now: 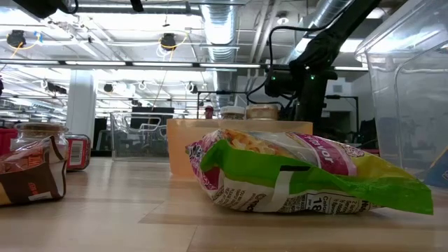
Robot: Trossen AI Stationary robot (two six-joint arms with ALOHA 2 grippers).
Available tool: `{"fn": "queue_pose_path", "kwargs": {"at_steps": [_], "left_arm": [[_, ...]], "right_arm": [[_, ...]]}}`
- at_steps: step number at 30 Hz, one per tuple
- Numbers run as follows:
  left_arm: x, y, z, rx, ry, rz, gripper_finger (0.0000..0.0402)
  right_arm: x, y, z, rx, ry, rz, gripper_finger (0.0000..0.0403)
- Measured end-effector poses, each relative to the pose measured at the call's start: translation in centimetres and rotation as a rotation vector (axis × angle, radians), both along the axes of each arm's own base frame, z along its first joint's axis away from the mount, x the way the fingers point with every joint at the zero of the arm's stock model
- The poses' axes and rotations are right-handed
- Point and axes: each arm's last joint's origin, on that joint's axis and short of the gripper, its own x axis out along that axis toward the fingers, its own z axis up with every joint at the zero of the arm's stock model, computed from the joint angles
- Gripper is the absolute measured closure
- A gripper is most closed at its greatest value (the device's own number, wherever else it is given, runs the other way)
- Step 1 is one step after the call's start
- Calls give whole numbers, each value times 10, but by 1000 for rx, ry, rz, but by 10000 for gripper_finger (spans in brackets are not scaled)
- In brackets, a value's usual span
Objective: Pick & Place Food Item
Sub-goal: Put the blue spoon into the transparent bin
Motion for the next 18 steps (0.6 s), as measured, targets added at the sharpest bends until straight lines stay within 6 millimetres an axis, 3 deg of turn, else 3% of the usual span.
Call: {"fn": "queue_pose_path", "kwargs": {"at_steps": [8, 14, 18], "left_arm": [[0, 0, -1, 0, 7, 0, 234], [1, 0, -2, 1, 19, 0, 234], [1, 0, -2, 1, 21, 0, 234]], "right_arm": [[14, 29, 9, -89, -22, 165, 394], [18, 67, 55, -213, -167, 312, 398], [7, 86, 88, -340, -217, 315, 399]]}}
